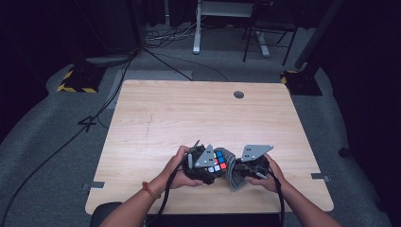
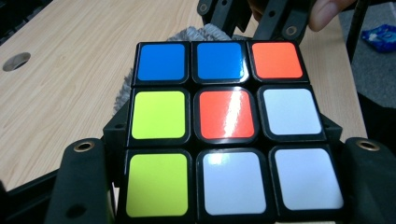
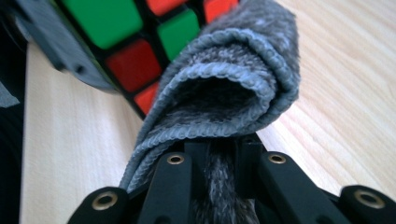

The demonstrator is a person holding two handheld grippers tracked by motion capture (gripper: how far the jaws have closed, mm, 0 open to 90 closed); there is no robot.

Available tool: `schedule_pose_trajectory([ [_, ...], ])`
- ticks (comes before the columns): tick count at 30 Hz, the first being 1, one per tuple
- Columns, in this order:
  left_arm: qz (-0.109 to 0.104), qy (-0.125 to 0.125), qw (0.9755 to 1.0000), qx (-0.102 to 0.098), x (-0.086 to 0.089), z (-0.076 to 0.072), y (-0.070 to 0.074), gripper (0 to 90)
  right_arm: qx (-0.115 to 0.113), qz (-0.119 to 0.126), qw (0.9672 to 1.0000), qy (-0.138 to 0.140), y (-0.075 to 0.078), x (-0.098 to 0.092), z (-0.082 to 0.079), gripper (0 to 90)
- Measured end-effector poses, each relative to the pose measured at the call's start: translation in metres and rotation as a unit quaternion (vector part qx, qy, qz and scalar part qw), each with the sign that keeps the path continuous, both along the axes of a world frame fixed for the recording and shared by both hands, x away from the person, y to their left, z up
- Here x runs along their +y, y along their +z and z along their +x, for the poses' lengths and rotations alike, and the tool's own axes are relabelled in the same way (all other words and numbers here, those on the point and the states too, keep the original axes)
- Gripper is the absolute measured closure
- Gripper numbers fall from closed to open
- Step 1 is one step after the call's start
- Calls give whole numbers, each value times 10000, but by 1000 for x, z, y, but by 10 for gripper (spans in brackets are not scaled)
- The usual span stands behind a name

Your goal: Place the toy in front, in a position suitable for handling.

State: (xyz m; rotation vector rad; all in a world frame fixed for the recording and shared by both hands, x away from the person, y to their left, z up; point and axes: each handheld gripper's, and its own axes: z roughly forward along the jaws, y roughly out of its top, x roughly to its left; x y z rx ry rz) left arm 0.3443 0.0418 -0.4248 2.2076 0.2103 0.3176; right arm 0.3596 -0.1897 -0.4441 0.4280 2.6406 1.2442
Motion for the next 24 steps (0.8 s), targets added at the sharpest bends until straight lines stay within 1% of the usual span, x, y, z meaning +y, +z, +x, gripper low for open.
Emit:
schedule_pose_trajectory([
  [3,28,11,10000,-36,0,0,0,335,51,78,10000,-6,1,-1,0,803],
  [5,121,31,9999,-115,-1,0,0,335,74,49,10000,-23,-1,-1,2,802],
  [7,119,29,9999,-112,-1,0,0,335,71,55,9999,-49,0,-2,2,802],
  [8,150,73,9998,-95,-1,1,-1,335,33,84,9999,-60,1,-2,1,802],
  [10,282,159,9994,-102,-1,3,-3,335,-31,191,9998,-95,5,-5,0,803],
  [11,427,211,9988,-112,-1,4,-6,335,-27,290,9995,-96,7,-6,0,803],
  [12,466,229,9986,-85,-2,4,-7,335,9,464,9989,-67,11,-8,-1,803],
  [13,460,202,9987,-60,-3,4,-9,335,-6,524,9986,-47,13,-8,-2,802],
  [16,382,185,9991,-21,-4,4,-8,334,-223,577,9981,-34,16,-8,-8,801],
  [17,360,172,9992,37,-4,5,-9,335,-234,630,9977,-31,17,-8,-8,801],
  [18,364,183,9991,72,-4,5,-10,335,-249,766,9968,-23,17,-10,-8,800],
  [19,380,198,9990,89,-5,5,-10,335,-237,840,9962,-11,18,-11,-7,798],
  [20,417,197,9989,18,-6,4,-10,334,-226,887,9958,-10,19,-12,-6,798],
  [21,437,191,9989,-29,-6,4,-10,334,-255,874,9958,-24,19,-12,-7,798],
  [22,441,180,9989,-17,-6,4,-10,334,-283,871,9958,-18,19,-12,-8,798],
  [24,358,161,9992,111,-5,6,-11,331,-273,894,9956,10,19,-12,-8,799],
])
